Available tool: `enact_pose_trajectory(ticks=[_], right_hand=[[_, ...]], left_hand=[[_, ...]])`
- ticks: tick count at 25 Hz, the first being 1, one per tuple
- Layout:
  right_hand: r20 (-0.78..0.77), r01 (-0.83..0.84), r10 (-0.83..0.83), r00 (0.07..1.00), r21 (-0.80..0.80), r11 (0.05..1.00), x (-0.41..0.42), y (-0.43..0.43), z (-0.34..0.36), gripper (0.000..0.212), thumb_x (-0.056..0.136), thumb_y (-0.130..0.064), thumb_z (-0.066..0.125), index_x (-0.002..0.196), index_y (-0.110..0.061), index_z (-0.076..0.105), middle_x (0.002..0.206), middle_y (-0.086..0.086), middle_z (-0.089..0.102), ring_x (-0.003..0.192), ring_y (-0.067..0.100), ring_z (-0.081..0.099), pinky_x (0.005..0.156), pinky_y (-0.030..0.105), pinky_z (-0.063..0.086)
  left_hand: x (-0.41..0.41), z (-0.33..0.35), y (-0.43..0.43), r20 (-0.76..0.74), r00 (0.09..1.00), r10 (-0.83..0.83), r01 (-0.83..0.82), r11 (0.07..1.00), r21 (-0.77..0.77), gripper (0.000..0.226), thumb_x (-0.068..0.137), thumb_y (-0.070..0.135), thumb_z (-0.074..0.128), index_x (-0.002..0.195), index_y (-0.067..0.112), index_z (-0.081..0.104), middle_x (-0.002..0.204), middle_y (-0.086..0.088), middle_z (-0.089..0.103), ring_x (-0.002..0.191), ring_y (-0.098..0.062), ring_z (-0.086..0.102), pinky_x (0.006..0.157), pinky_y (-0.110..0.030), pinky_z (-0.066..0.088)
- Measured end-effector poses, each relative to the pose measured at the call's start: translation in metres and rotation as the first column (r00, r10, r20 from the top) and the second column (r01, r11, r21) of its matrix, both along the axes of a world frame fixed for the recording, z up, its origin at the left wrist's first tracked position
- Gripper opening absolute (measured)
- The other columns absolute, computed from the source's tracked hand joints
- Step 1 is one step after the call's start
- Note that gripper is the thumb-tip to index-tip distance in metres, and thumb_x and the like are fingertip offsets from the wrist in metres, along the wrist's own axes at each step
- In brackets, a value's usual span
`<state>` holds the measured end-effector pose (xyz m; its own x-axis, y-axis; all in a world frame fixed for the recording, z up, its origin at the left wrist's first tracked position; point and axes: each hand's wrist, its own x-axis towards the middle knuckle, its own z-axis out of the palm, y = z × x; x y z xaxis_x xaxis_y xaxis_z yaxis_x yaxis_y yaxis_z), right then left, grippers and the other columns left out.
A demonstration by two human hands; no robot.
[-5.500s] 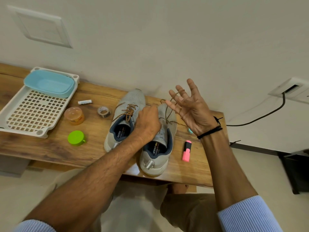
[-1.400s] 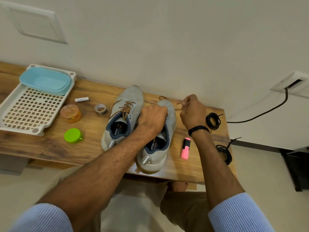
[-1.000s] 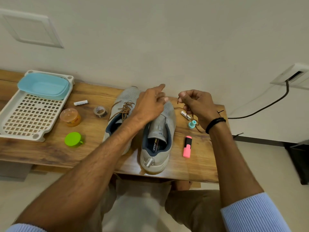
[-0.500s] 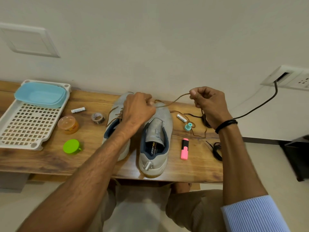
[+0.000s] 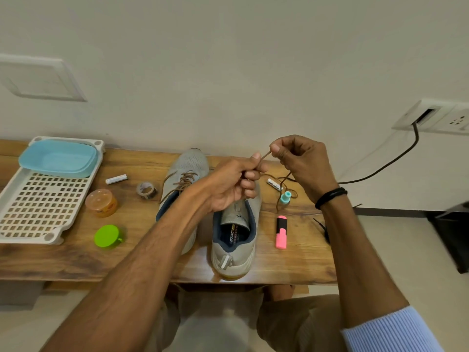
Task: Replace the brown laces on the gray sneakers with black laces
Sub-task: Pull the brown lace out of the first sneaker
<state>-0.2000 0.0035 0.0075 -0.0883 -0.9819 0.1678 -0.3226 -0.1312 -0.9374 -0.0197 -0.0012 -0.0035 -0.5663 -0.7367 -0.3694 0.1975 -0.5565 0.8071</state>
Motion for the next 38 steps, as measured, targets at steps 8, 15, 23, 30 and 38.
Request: enact_pose_trajectory(ticks=[8, 15, 23, 30, 38], right_hand=[[-0.342, -0.214, 0.289, 0.894, 0.239, 0.947, 0.014, 0.003, -0.016, 0.017, 0.091, -0.030, 0.068, 0.095, -0.016, 0.076, 0.077, 0.001, 0.073, 0.060, 0.000, 0.058, 0.065, 0.027, 0.051], [-0.080, -0.329, 0.356, 0.931, 0.238, 0.914, 0.024, 0.013, 0.002, 0.026, 0.090, -0.027, 0.069, 0.088, -0.001, 0.073, 0.065, -0.005, 0.067, 0.058, 0.006, 0.057, 0.057, 0.020, 0.048], [-0.336, -0.088, 0.167, 0.927, 0.238, 0.967, 0.020, 0.002, -0.017, 0.025, 0.097, -0.026, 0.057, 0.081, -0.012, 0.068, 0.061, -0.014, 0.057, 0.056, -0.001, 0.051, 0.053, 0.016, 0.037], [-0.088, -0.302, 0.326, 0.941, 0.217, 0.928, 0.024, 0.012, 0.002, 0.028, 0.095, -0.030, 0.060, 0.085, -0.006, 0.071, 0.062, -0.013, 0.061, 0.057, 0.000, 0.054, 0.057, 0.017, 0.045], [-0.485, -0.191, 0.308, 0.818, 0.277, 0.942, 0.024, -0.002, -0.024, 0.026, 0.100, -0.030, 0.052, 0.088, -0.013, 0.067, 0.071, -0.007, 0.062, 0.066, 0.012, 0.057, 0.063, 0.029, 0.044]], left_hand=[[0.009, 0.006, -0.010, -0.301, 0.883, 0.360, -0.326, 0.932, 0.157, 0.024, 0.099, -0.006, 0.039, 0.104, 0.002, 0.061, 0.088, -0.011, 0.070, 0.075, -0.018, 0.071, 0.067, -0.025, 0.059], [0.007, -0.011, -0.010, 0.148, 0.941, 0.303, -0.234, 0.902, -0.362, 0.031, 0.099, -0.011, 0.040, 0.116, -0.003, 0.064, 0.108, -0.018, 0.072, 0.101, -0.024, 0.071, 0.088, -0.031, 0.058], [0.015, 0.008, -0.005, -0.177, 0.975, 0.132, -0.141, 0.989, -0.037, 0.041, 0.095, 0.004, 0.027, 0.102, -0.006, 0.067, 0.090, -0.020, 0.072, 0.082, -0.028, 0.072, 0.073, -0.028, 0.058], [0.007, -0.009, -0.008, 0.203, 0.954, 0.222, -0.150, 0.936, -0.318, 0.031, 0.101, 0.002, 0.037, 0.106, -0.007, 0.067, 0.102, -0.025, 0.071, 0.096, -0.034, 0.071, 0.091, -0.041, 0.057], [0.015, 0.005, -0.008, -0.227, 0.948, 0.224, -0.233, 0.972, -0.014, 0.047, 0.102, 0.017, 0.027, 0.123, -0.010, 0.058, 0.117, -0.027, 0.066, 0.112, -0.033, 0.066, 0.097, -0.033, 0.053]])
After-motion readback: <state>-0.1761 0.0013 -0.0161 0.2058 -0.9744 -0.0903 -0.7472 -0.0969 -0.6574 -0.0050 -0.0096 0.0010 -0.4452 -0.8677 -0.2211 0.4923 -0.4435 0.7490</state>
